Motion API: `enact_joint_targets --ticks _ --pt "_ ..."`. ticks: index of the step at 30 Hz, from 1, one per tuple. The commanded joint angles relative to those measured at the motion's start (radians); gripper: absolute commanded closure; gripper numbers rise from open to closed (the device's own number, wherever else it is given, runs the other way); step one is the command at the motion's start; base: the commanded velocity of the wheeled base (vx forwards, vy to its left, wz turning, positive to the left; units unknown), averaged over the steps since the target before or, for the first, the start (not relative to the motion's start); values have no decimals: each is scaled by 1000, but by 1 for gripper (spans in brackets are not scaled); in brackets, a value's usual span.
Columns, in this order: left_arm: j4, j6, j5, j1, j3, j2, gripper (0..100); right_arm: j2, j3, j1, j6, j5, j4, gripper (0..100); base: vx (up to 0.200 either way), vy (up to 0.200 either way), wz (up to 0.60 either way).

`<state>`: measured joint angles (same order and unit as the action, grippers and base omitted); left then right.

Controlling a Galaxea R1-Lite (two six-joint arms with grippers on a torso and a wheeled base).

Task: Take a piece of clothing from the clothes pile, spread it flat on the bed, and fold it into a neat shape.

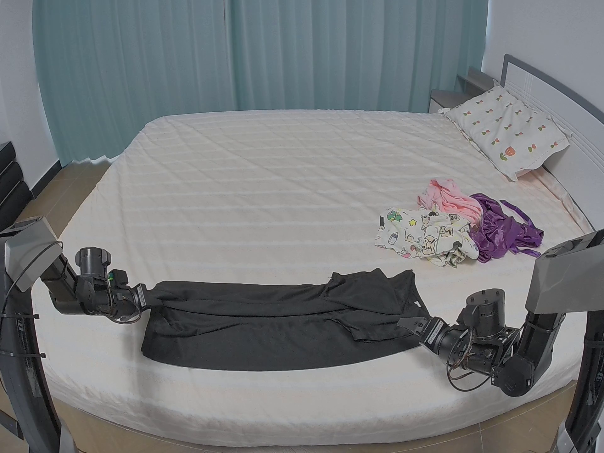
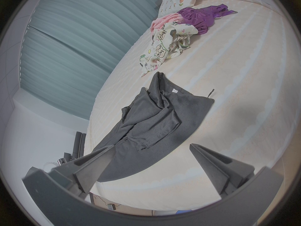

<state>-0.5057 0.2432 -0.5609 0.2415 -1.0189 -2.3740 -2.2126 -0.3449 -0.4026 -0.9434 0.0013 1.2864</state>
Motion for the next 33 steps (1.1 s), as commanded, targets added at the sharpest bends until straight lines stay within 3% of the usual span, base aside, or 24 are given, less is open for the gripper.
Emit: enact_joint_targets --ticks 1,24,33 --pt "1 1 2 -2 0 4 100 1 0 -1 0 0 1 0 0 0 0" --pt "59 4 12 79 -23 47 100 5 1 1 0 0 1 0 0 0 0" --pt "170 5 -19 208 -96 88 100 5 0 1 -2 2 1 0 0 0 0"
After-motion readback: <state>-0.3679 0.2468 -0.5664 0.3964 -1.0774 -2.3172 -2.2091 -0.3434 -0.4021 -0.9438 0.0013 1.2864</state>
